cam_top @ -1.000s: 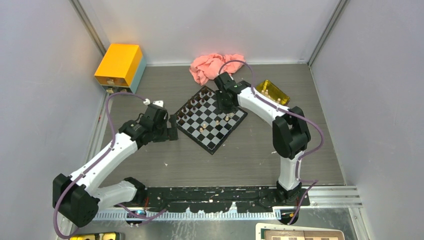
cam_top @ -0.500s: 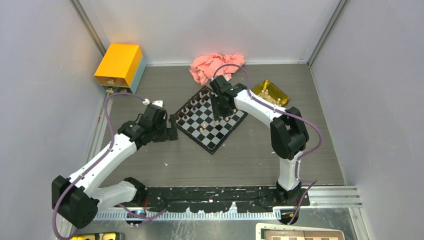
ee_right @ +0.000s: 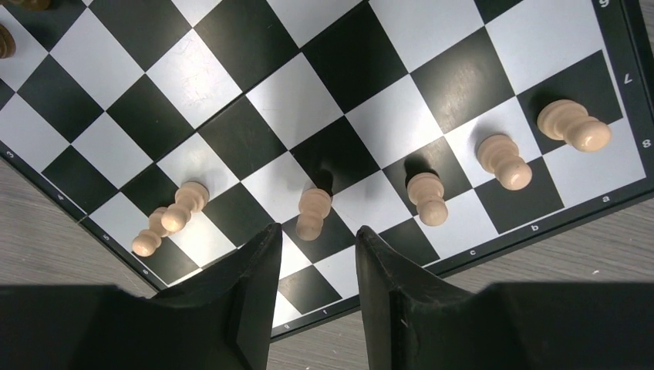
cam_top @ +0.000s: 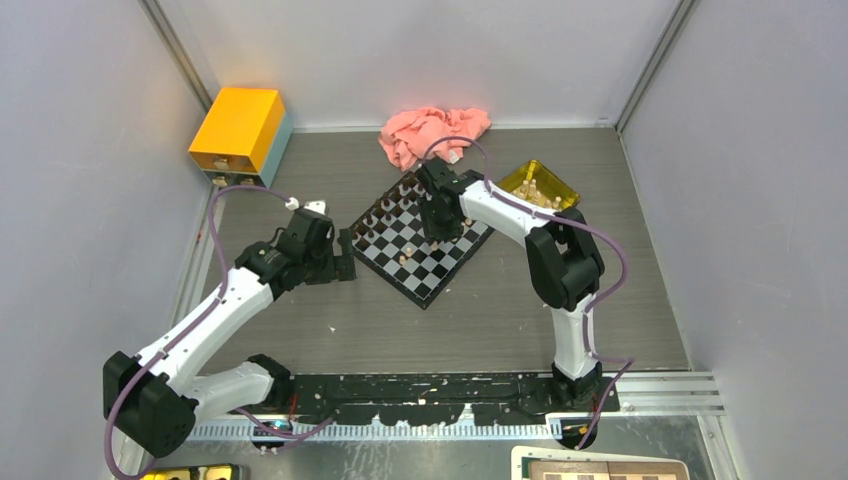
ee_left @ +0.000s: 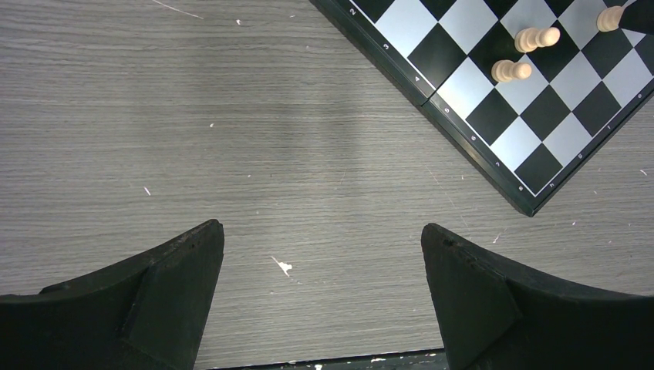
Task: Set up the chess pieces on the board
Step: Move the chess piece to the chessboard.
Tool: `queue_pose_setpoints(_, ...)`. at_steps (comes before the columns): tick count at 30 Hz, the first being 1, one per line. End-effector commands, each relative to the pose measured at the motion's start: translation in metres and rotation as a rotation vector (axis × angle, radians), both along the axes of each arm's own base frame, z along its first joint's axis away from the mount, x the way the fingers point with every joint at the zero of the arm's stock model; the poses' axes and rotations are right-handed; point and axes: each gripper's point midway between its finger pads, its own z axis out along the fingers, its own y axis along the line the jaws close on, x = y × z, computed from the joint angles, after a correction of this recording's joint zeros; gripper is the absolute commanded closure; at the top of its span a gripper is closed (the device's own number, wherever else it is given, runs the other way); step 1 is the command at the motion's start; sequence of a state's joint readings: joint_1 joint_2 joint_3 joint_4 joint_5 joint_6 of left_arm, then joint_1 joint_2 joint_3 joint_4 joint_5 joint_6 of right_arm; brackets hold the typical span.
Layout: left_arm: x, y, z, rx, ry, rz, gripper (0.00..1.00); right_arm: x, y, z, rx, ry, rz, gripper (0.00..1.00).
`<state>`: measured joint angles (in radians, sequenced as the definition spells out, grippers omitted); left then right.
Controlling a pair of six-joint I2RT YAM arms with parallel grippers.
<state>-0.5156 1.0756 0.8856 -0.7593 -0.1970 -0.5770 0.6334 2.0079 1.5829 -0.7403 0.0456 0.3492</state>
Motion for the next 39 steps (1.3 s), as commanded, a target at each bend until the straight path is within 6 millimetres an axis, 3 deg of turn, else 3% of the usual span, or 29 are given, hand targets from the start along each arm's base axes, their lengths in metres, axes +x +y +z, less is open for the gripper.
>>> queue_pose_setpoints(1,0.005,-0.003,0.009,-0.030,-0.030,0.008,0.00,0.012,0.014,0.015,0.039,-0.044,0.026,0.54)
queue_pose_setpoints(17,0.009,-0.004,0.007,-0.015,-0.028,-0.002,0.00,0.013,0.017,0.003,0.028,-0.022,0.032,0.62)
queue_pose_setpoints(30,0.007,-0.003,0.005,-0.011,-0.027,-0.004,0.00,0.014,0.015,0.004,0.017,-0.028,0.031,0.87)
queue_pose_setpoints(39,0.006,-0.004,0.004,-0.020,-0.024,-0.005,0.00,0.015,0.007,0.019,0.005,-0.074,0.012,0.93)
